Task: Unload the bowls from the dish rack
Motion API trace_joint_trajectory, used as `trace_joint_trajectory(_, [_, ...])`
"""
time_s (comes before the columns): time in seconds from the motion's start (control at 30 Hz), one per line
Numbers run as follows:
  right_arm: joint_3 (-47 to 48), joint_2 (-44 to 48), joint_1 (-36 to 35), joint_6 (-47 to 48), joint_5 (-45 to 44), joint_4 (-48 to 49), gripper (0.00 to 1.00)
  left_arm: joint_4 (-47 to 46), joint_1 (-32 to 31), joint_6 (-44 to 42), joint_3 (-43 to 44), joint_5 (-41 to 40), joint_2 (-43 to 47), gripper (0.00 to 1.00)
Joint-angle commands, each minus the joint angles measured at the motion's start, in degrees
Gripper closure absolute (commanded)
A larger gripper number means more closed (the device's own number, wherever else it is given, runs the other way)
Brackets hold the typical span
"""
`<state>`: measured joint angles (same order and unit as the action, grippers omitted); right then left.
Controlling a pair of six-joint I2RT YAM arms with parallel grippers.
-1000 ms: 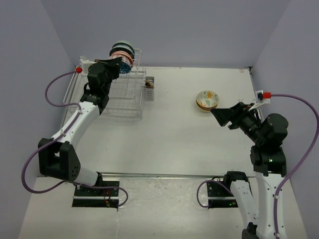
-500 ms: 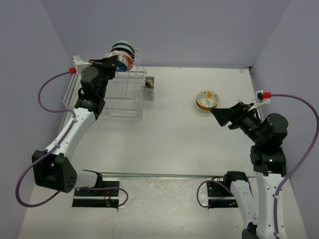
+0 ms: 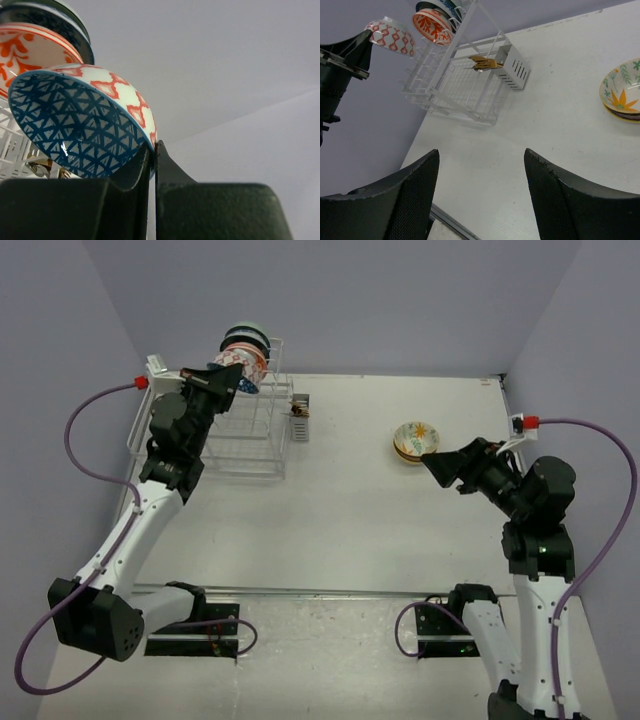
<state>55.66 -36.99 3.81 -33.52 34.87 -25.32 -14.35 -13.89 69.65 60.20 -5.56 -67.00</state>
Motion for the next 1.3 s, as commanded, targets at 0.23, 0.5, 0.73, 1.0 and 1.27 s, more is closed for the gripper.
trace_joint_trajectory(0.23, [11.2,-10.5,-2.2,6.7,2.7,-9.5,0.33,3.1,-12.1,-29.7,-0.6,9.2,8.5,1.0])
trace_joint_trajectory(0.5, [20.8,-18.4,-16.1,7.9,-11.0,-16.9,0.28,8.8,-23.4,-44.7,2.8,14.8,5.1,1.0])
trace_joint_trajectory(0.73, [31.6,-27.5,-23.8,9.9,-21.4,-25.9,0.24,18.8,-38.3,-62.1,8.3,13.1,-3.9,1.0])
trace_joint_trajectory(1.0, [30.5,-36.4,-30.1,13.3,-28.1,-32.0,0.24,29.2,-47.2,-75.1,13.8,14.1,-12.1,1.0])
trace_joint_trajectory(1.27, [26.9,-39.2,-33.2,13.2,-36.6,-33.8,0.47,35.0,-48.2,-76.9,17.5,10.6,-14.9,1.0])
